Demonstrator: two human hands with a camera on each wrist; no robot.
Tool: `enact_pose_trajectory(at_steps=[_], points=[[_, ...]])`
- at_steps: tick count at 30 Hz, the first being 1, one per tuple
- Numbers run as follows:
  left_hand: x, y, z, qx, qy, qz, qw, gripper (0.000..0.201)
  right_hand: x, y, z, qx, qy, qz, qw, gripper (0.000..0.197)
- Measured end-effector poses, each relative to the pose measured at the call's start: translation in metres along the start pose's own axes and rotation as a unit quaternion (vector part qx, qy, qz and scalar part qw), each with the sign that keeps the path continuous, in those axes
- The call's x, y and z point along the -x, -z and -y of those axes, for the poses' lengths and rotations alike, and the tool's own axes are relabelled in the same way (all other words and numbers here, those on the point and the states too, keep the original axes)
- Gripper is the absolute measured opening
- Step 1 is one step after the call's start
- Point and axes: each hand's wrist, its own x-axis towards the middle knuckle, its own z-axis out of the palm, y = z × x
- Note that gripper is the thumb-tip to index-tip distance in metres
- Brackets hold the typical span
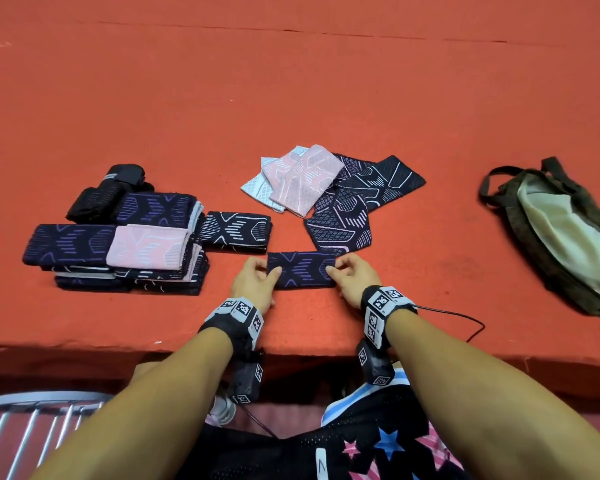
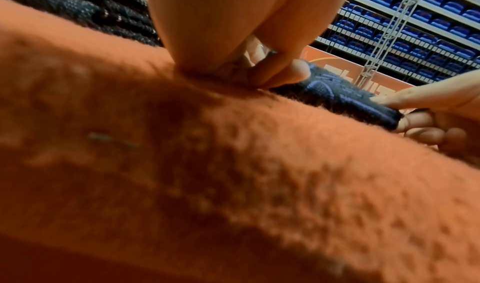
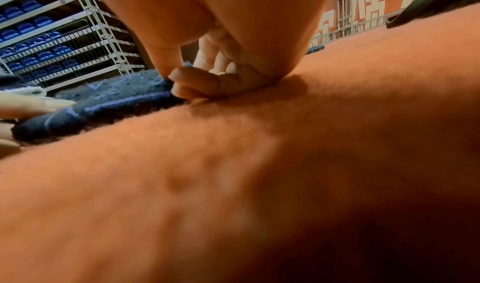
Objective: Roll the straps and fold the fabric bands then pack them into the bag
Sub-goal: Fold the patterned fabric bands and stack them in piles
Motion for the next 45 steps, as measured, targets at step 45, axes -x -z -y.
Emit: enact_pose_trajectory(at_steps=[45], points=[[-0.063,0.067,-0.034,-0.179,-0.049,-0.076,0.98,0.039,-0.052,-0.096,0.12,0.0,0.09,0.035,0.995,0.01]])
